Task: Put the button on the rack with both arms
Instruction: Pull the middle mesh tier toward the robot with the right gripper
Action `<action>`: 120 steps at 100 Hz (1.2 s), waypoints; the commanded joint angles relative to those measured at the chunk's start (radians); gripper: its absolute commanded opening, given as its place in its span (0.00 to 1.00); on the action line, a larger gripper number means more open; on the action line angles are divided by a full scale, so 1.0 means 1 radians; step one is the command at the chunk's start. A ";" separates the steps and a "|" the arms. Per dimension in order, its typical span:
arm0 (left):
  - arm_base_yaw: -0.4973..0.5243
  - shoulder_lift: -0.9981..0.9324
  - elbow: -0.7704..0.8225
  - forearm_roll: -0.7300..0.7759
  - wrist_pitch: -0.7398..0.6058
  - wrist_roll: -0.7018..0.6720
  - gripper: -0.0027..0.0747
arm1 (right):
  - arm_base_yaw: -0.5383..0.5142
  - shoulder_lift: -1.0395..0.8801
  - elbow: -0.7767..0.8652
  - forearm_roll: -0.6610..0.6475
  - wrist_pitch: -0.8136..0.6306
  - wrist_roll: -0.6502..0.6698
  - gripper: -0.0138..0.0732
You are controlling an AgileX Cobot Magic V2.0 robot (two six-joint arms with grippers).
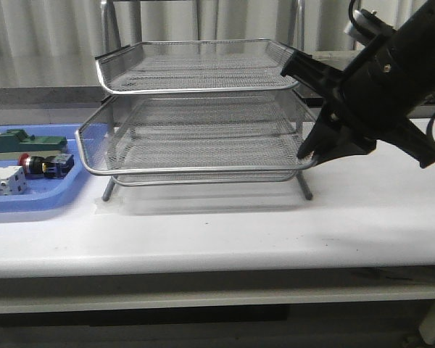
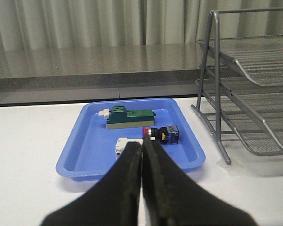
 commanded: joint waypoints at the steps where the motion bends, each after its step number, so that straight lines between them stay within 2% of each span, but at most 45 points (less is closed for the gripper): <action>1: -0.007 -0.034 0.046 -0.005 -0.081 -0.007 0.04 | 0.003 -0.058 0.030 -0.022 0.045 -0.022 0.17; 26: -0.007 -0.034 0.046 -0.005 -0.081 -0.007 0.04 | 0.003 -0.116 0.102 -0.022 0.040 -0.022 0.18; 35: -0.007 -0.034 0.046 -0.005 -0.081 -0.007 0.04 | 0.003 -0.126 0.102 -0.022 0.043 -0.033 0.22; 45: -0.007 -0.034 0.046 -0.005 -0.081 -0.007 0.04 | 0.003 -0.144 0.102 -0.022 0.047 -0.047 0.37; 56: -0.007 -0.034 0.046 -0.005 -0.081 -0.007 0.04 | 0.003 -0.175 0.102 -0.022 0.051 -0.073 0.63; 67: -0.007 -0.034 0.046 -0.005 -0.081 -0.007 0.04 | 0.003 -0.214 0.102 -0.023 0.051 -0.091 0.76; 91: -0.007 -0.034 0.046 -0.005 -0.081 -0.007 0.04 | 0.002 -0.313 0.102 -0.099 0.109 -0.094 0.76; 107: -0.007 -0.034 0.046 -0.005 -0.081 -0.007 0.04 | 0.002 -0.377 0.102 -0.207 0.184 -0.087 0.76; 120: -0.007 -0.034 0.046 -0.005 -0.081 -0.007 0.04 | 0.002 -0.444 0.102 -0.358 0.207 -0.034 0.76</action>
